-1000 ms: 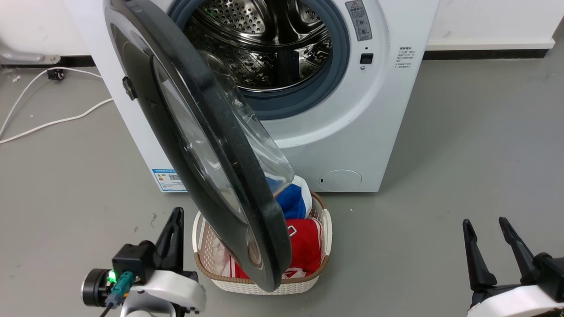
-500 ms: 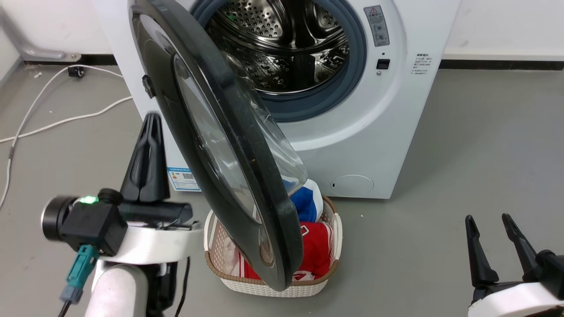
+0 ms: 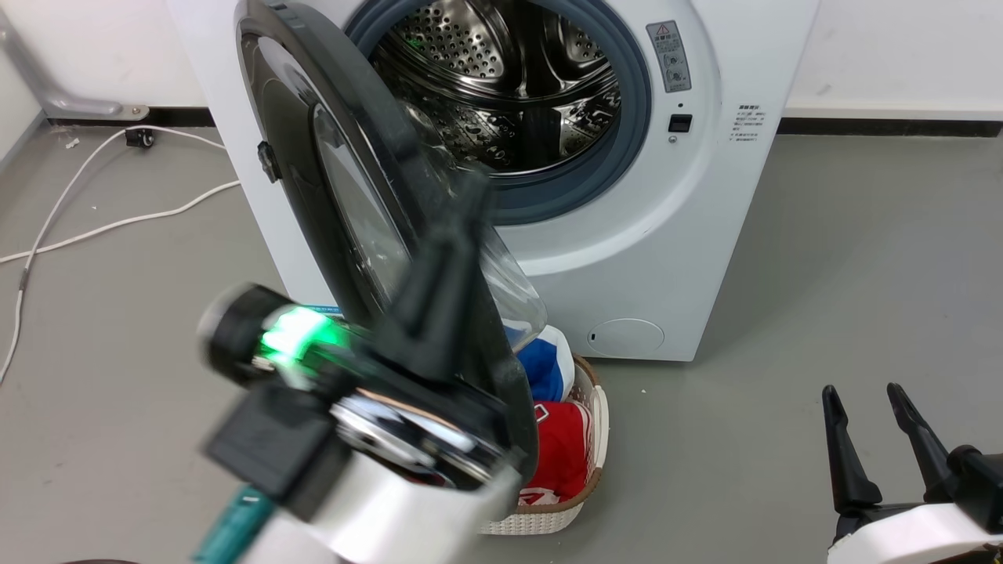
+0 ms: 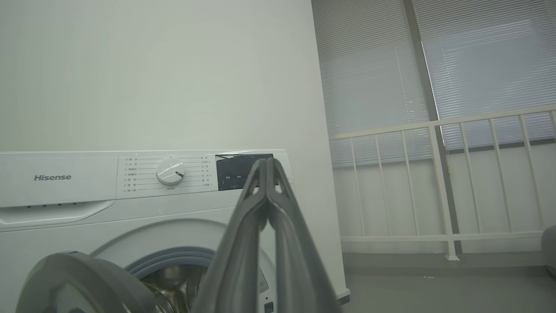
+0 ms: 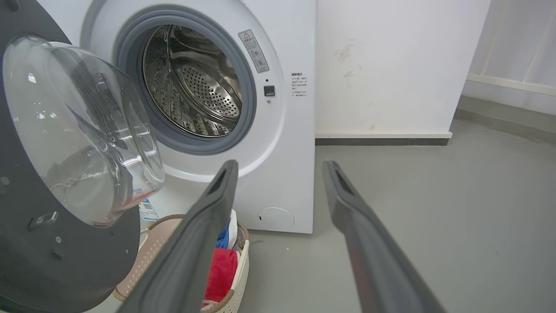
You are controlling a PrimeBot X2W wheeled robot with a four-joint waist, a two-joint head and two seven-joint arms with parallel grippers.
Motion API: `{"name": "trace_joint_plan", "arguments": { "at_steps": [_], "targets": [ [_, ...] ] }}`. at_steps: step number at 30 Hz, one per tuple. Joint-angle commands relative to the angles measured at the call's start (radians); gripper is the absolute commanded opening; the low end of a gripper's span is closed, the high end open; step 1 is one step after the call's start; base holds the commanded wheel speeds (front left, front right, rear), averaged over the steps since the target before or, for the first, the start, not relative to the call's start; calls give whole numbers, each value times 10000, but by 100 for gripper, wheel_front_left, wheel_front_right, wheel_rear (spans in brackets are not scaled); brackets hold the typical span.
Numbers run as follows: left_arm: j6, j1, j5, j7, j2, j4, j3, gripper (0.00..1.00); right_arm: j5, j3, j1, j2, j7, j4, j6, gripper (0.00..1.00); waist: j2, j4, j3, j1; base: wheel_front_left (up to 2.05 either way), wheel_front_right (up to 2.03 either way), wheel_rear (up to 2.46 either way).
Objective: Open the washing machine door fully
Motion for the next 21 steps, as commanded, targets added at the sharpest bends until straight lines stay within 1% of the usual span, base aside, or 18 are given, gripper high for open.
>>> {"name": "trace_joint_plan", "arguments": {
  "at_steps": [1, 7, 12, 17, 21],
  "targets": [
    [-68, 172, -127, 128, -34, -24, -186, 0, -42, -16, 44, 39, 26, -53, -2, 100, 0, 4, 16, 0, 0, 0, 0],
    [-383, 732, -918, 1078, -95, 366, -1792, 0, -23, -104, 157, 77, 144, -56, -2, 100, 0, 67, 81, 0, 0, 0, 0],
    [-517, 1358, -1508, 2204, -1, 1246, -2778, 0, -51, -148, 180, 104, 207, -82, -2, 100, 0, 120, 123, 0, 0, 0, 0],
    [-462, 1904, -1863, 2907, 142, 2154, -3216, 0, -64, -153, 186, 127, 255, -16, -2, 100, 0, 98, 152, 0, 0, 0, 0],
    [-249, 2069, -1813, 2749, 198, 2921, -3088, 0, -31, -186, 174, 146, 308, 18, -2, 100, 0, 94, 250, 0, 0, 0, 0]
  ]
}}
